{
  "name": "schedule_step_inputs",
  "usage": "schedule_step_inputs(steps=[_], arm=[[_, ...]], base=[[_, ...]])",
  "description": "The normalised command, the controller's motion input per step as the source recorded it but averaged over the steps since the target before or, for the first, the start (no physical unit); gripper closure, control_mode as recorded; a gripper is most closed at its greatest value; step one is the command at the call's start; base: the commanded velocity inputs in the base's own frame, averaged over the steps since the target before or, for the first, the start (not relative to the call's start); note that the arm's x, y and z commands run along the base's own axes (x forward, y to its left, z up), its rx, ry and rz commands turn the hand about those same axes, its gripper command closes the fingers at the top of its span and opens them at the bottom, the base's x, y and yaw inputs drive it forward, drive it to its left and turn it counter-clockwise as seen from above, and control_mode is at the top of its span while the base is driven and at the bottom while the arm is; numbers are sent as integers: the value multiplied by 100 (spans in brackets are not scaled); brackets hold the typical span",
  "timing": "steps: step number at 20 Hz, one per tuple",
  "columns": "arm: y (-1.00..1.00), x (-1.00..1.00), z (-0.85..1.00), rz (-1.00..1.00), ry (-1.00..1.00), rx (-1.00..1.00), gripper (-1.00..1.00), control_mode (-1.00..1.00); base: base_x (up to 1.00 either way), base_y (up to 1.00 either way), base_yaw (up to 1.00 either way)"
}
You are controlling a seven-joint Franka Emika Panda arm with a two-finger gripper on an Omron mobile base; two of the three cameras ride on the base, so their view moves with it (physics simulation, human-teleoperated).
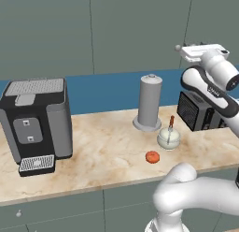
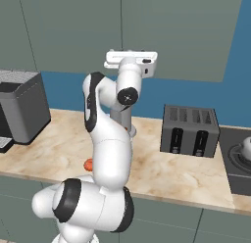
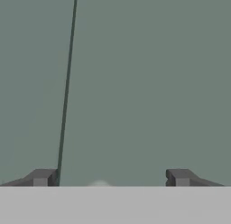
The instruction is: Pick the pan from the cabinet and place it on the stove. Then turn on the stove burner for the pan.
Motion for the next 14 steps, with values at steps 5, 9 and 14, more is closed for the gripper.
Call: schedule_step_inputs(steps=[5,9,14], arm=[[0,0,-12,0,3,0,-100,-100],[0,0,-6,0,3,0,-100,-100],[6,6,0,0,0,0,100,-100]], base=[[0,0,0],[0,0,0],[0,0,0]])
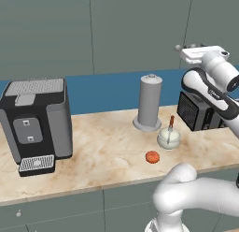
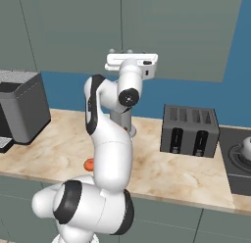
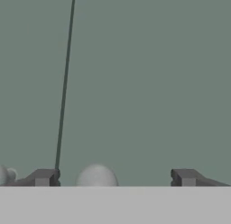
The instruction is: Pick the pan from the cabinet and place it on the stove. Then turn on the stove burner for the pan.
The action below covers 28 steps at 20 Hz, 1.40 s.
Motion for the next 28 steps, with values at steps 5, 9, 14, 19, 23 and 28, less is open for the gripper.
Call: schedule_step_inputs(steps=[5,9,14,19,23,28], arm=[[30,10,0,1,0,0,100,-100],[42,14,-2,3,2,0,100,-100],[46,2,-2,0,2,-3,100,-100],[0,0,-11,0,3,-4,100,-100],[-14,-21,0,0,2,0,100,-100],[-31,-53,0,3,0,-1,100,-100]], base=[[0,0,0],[0,0,0],[0,0,0],[0,0,0],[0,0,0],[0,0,0]])
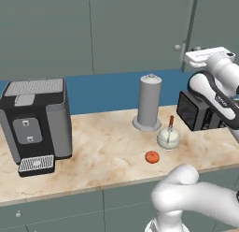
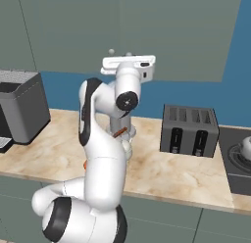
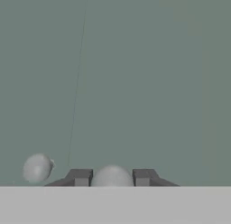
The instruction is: Pick the pan from the cabinet and place it on the stove. Then turn on the stove burner for the pan.
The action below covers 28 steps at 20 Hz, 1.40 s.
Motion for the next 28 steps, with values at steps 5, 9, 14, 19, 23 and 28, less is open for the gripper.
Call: schedule_step_inputs(steps=[5,9,14,19,23,28], arm=[[-40,-68,2,6,-1,-1,100,-100],[-49,-67,3,8,0,-1,100,-100],[-54,-64,0,7,0,0,100,-100],[-59,-60,0,6,0,0,100,-100],[-58,-50,0,7,0,0,-100,-100],[-14,-31,-2,2,4,0,-100,-100]], base=[[0,0,0],[0,0,0],[0,0,0],[0,0,0],[0,0,0],[0,0,0]])
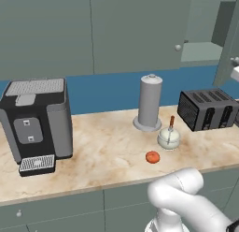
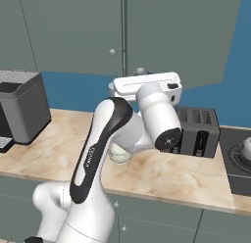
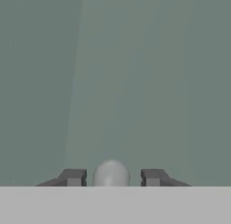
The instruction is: Pick the pan from the cabinet and place it on the stove. Then turn on the stove burner for the pan.
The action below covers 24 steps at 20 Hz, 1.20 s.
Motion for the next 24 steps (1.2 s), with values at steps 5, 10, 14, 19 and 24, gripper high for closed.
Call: schedule_step_inputs(steps=[5,10,14,19,24], arm=[[17,-60,0,0,0,-3,-100,-100],[46,-70,1,-1,0,-12,-100,-100],[72,-49,8,-9,2,-25,-100,-100],[79,-11,10,-15,11,-37,-100,-100],[67,7,1,-20,19,-38,-100,-100]], base=[[0,0,0],[0,0,0],[0,0,0],[0,0,0],[0,0,0]])
